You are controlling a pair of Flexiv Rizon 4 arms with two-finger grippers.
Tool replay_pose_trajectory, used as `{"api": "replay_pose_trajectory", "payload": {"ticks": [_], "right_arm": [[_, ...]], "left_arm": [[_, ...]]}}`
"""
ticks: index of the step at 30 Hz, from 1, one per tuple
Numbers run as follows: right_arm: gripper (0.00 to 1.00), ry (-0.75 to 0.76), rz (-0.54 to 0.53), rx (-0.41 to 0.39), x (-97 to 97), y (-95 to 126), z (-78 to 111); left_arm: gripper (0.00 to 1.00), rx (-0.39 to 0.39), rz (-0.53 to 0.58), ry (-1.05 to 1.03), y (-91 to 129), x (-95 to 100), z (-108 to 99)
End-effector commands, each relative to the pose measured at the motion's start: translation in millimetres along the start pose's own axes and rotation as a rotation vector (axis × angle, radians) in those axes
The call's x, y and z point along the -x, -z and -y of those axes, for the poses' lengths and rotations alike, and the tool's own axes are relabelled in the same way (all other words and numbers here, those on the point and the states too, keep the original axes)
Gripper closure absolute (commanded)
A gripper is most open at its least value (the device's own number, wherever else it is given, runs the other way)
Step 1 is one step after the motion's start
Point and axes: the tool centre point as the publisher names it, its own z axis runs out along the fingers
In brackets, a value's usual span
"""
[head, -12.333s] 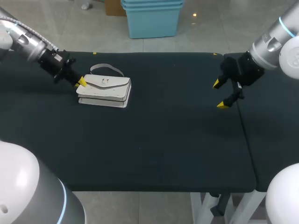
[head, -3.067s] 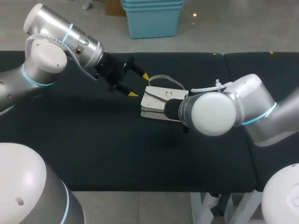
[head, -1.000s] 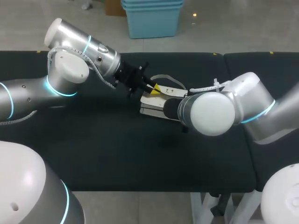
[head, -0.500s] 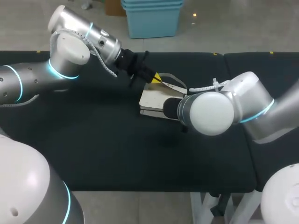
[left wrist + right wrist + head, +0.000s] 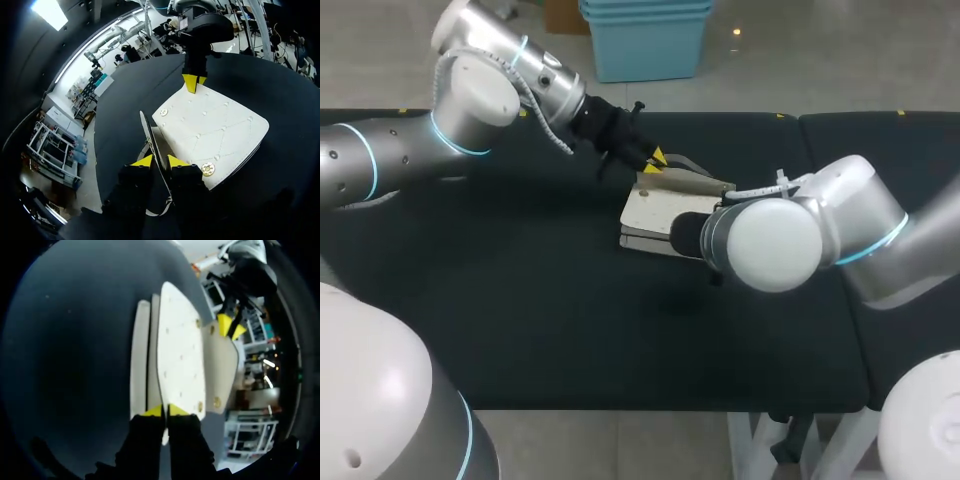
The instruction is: Pick up the bag, open it, inspect its contents, close it, and place it on the opposite side
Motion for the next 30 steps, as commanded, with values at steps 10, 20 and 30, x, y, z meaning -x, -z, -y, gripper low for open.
{"api": "replay_pose_trajectory", "payload": {"ticks": [10,20,30], "right_arm": [[1.0,0.0,0.01,0.013,-3.3,0,3.8],[1.0,0.0,0.01,0.013,-3.3,0,3.8],[1.0,0.0,0.01,0.013,-3.3,0,3.8]], "left_arm": [[0.22,0.104,0.083,0.027,2,-16.6,22],[0.4,0.134,0.038,0.111,-24,-2.5,5],[0.41,0.135,0.007,0.163,-42,2.1,-9]]}}
